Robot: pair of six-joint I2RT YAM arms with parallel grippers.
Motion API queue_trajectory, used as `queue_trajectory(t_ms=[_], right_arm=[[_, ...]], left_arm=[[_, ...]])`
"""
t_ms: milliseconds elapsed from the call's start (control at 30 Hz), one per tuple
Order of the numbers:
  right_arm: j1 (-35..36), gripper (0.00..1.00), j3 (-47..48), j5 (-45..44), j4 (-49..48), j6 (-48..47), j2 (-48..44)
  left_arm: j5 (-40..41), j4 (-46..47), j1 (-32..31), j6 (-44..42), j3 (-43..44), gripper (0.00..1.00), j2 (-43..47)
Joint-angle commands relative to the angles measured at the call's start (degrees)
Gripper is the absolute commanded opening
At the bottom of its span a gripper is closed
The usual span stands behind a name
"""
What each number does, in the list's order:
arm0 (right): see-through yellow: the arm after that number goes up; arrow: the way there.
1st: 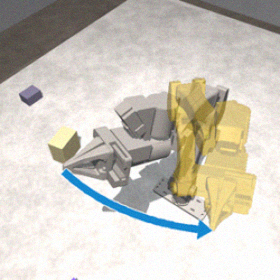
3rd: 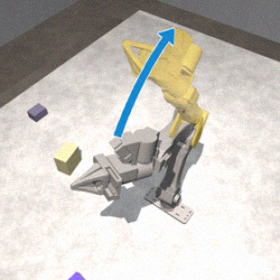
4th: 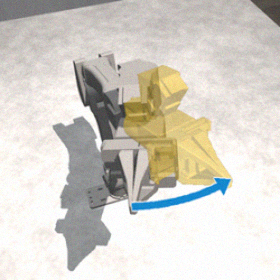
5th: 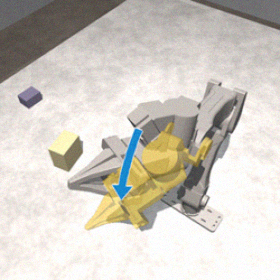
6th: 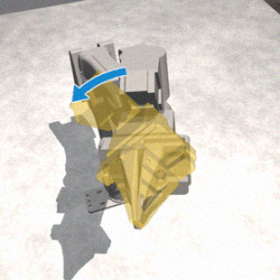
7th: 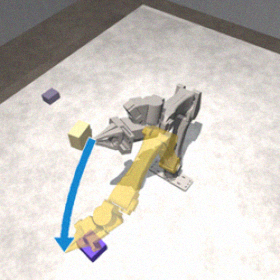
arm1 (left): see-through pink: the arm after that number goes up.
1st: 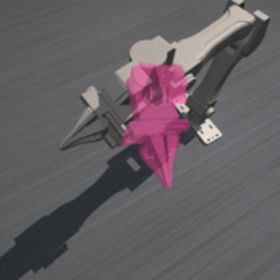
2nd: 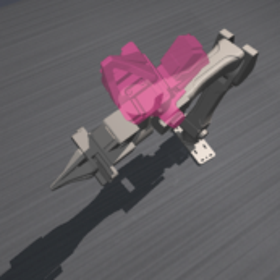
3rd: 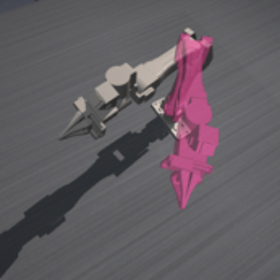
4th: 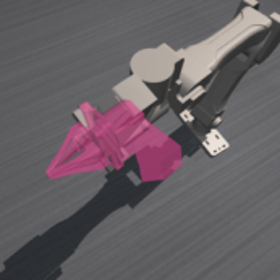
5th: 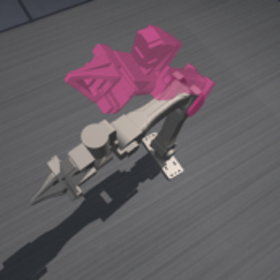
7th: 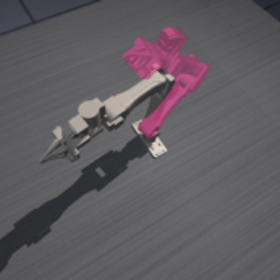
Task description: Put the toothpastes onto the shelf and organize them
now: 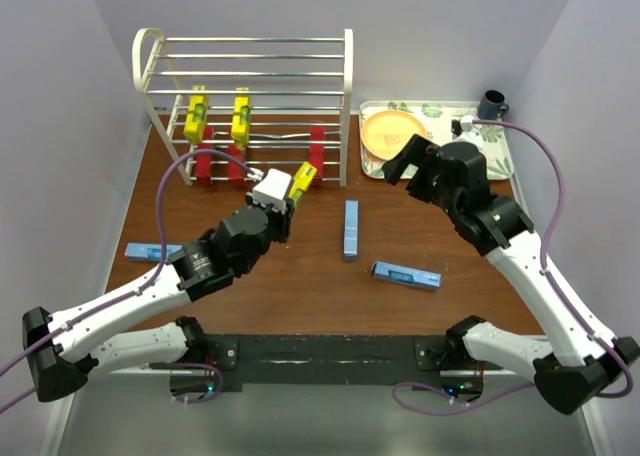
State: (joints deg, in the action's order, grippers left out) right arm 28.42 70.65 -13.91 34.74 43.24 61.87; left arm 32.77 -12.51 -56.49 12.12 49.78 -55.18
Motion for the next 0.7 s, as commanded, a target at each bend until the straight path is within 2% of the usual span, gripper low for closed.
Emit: queue_trajectory(t_ms=[0,267,500,667], right_arm=[[-0.2,0.97,-2.8,-7.0,-2.5,-4.0,-3.8],[-0.2,0.98,-6.5,-8.8,-3.9,-7.8,-8.5],[-0.1,0.99,-9.4,-9.9,-3.6,-11.4,-13.3],[-0.2,0.99,-11.2,-9.4,-4.2,-13.6,-15.6]], left_arm=[[1.5,9.4,6.5,-1.0,2.9,0.11,-1.4],[-2.7,20.7,14.3,-1.3,10.6,0.11,-13.0],[-5.7,22.8,20.1,3.7,18.8,0.11,-23.9],[-6.0,25.1,21.3,4.7,23.8,0.11,-30.2]])
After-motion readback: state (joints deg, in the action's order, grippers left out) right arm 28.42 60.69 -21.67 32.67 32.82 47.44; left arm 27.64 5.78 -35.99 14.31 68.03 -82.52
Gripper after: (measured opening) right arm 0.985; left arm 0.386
